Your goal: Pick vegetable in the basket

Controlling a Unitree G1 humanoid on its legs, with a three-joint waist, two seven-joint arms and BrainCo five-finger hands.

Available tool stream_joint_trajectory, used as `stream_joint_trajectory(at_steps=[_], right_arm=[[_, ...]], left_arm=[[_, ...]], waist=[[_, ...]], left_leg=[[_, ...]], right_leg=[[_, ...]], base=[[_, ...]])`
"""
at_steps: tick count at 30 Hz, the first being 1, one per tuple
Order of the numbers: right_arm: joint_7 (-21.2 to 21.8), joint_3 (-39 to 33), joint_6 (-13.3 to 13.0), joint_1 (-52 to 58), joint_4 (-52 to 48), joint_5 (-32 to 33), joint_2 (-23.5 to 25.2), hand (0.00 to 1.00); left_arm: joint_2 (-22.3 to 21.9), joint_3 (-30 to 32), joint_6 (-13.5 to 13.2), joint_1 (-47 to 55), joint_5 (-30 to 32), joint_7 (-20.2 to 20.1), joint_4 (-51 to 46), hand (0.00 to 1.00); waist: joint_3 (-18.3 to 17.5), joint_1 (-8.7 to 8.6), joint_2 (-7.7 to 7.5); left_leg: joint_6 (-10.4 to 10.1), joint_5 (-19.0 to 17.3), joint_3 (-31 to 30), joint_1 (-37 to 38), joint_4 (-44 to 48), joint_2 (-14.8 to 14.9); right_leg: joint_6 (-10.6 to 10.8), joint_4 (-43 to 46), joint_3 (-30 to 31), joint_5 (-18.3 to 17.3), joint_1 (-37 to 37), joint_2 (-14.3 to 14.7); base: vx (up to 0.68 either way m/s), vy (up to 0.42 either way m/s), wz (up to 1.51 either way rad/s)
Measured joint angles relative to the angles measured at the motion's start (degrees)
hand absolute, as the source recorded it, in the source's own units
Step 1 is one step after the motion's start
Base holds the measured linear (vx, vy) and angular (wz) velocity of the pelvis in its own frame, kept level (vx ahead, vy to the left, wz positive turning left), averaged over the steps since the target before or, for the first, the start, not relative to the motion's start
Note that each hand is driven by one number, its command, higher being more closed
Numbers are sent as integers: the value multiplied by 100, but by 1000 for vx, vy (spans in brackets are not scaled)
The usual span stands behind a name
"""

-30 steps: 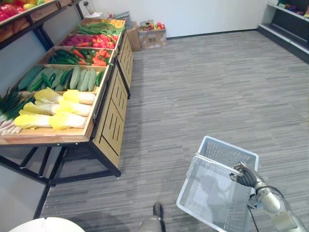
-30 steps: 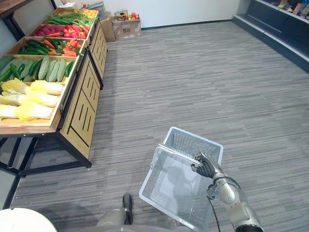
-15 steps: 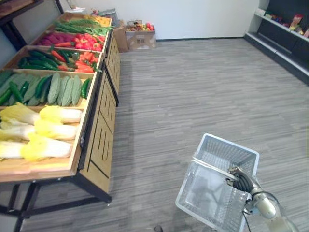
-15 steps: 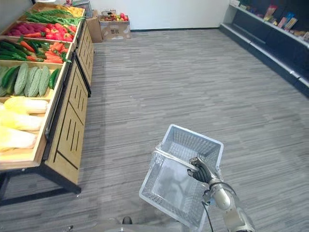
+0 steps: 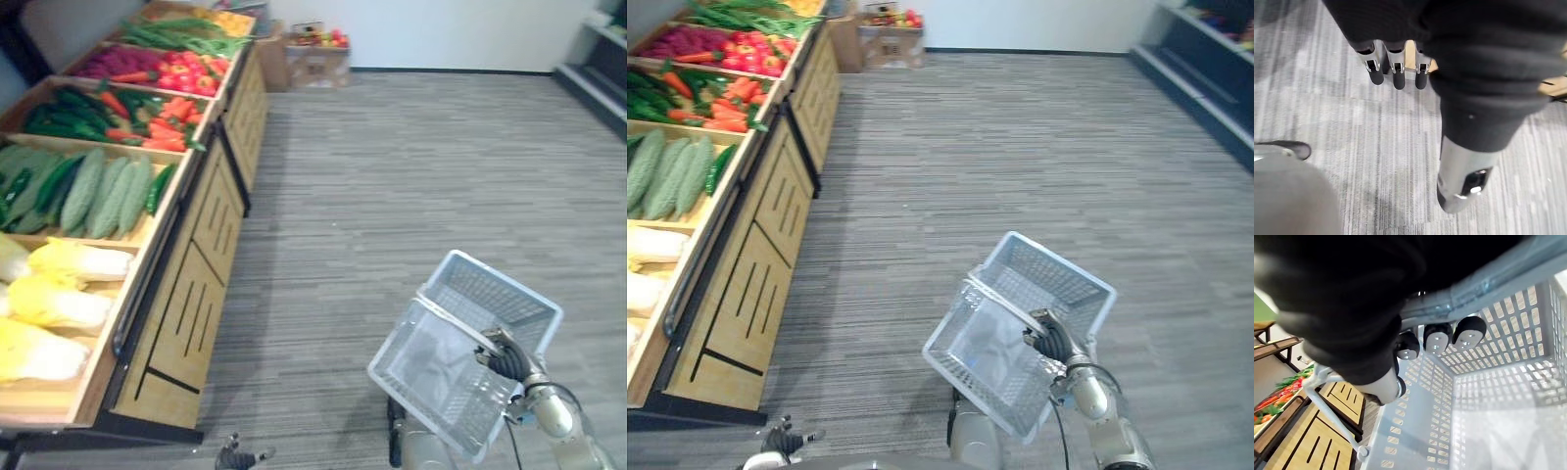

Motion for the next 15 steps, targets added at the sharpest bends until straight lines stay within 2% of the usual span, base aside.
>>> stream_joint_trajectory(at_steps=[2, 4, 5, 6, 7, 8, 9, 10, 11, 12, 13, 14, 15], right_arm=[[22, 69, 69, -35, 55, 0, -30, 100], [88, 155, 71, -90, 57, 1, -29, 100], [124, 239, 72, -114, 57, 2, -30, 100], [140, 285, 72, -118, 56, 3, -31, 100], [329, 372, 72, -73, 56, 2, -27, 100], [363, 374, 70, -54, 50, 2, -31, 100], [448, 318, 77, 31, 44, 3, -41, 100], [484, 281, 80, 63, 44, 4, -32, 100], [516, 281, 112, 102, 44, 2, -28, 100], [546, 261, 111, 165, 44, 3, -28, 100], [560, 238, 110, 201, 44, 5, -27, 100], [587, 207, 109, 239, 44, 6, -32, 100], [593, 112, 102, 292, 40, 7, -30, 100]], left_arm=[[-57, 153, 71, 176, 98, -10, 33, 0], [-67, 233, 219, 376, 63, 3, 122, 0], [-87, 406, 286, 390, 39, 2, 231, 0], [-90, 450, 327, 407, 34, -3, 264, 0], [-141, 583, 340, 551, 42, -13, 289, 0], [-157, 599, 336, 579, 42, -11, 294, 0], [-228, 627, 303, 614, 38, -6, 313, 0], [-263, 627, 287, 616, 23, -2, 306, 0], [-293, 627, 260, 616, -5, 0, 282, 0], [-290, 642, 242, 631, -14, 11, 216, 0], [-282, 643, 219, 633, -13, 23, 181, 0], [-277, 643, 204, 628, -12, 38, 91, 0], [-279, 638, 209, 617, -7, 40, -5, 0]], waist=[[-42, 115, 136], [-56, 133, 136], [-54, 175, 143], [-50, 200, 152], [-42, 250, 163], [-21, 264, 128], [-42, 256, 195], [-43, 256, 195], [-35, 283, 136], [-44, 329, 53], [-48, 345, 12], [-28, 371, -45], [-37, 358, -30]], left_leg=[[-94, 226, -7, -3, 283, 116], [-133, 521, -5, -209, 857, 142], [-116, 896, -3, -623, 1715, 156], [-134, 1232, -6, -873, 2203, 184], [-317, 2744, 38, -1441, 3257, 370], [-285, 2961, 52, -1515, 3400, 391], [-206, 2710, 200, -1904, 4085, 589], [-112, 2339, 311, -2132, 4386, 641], [114, 1792, 643, -2470, 4615, 670], [187, 1440, 1039, -2714, 4363, 661], [211, 1349, 1268, -2799, 4099, 644], [180, 1250, 1778, -2882, 3310, 596], [167, 1337, 2302, -2871, 2276, 517]], right_leg=[[-96, 439, -95, -395, -15, 73], [-151, 616, -162, -667, 61, 87], [-202, 538, -191, -724, 198, 123], [-222, 453, -200, -735, 304, 155], [-277, 37, -220, -762, 824, 248], [-292, -69, -225, -771, 919, 261], [-425, -252, -354, -821, 1232, 285], [-462, -302, -406, -864, 1345, 269], [-467, -443, -516, -883, 1590, 179], [-405, -582, -657, -847, 1827, 56], [-394, -674, -740, -840, 1943, -4], [-335, -778, -956, -849, 2142, -138], [-206, -811, -1201, -922, 2288, -219]], base=[[349, -230, 21], [318, -214, 6], [327, -208, -3], [336, -173, -11], [307, -131, -5], [354, -84, 17], [290, -55, 32], [355, -65, 42], [334, -73, 41], [331, -62, 43], [316, -26, 54], [288, 16, 69], [274, 43, 76]])
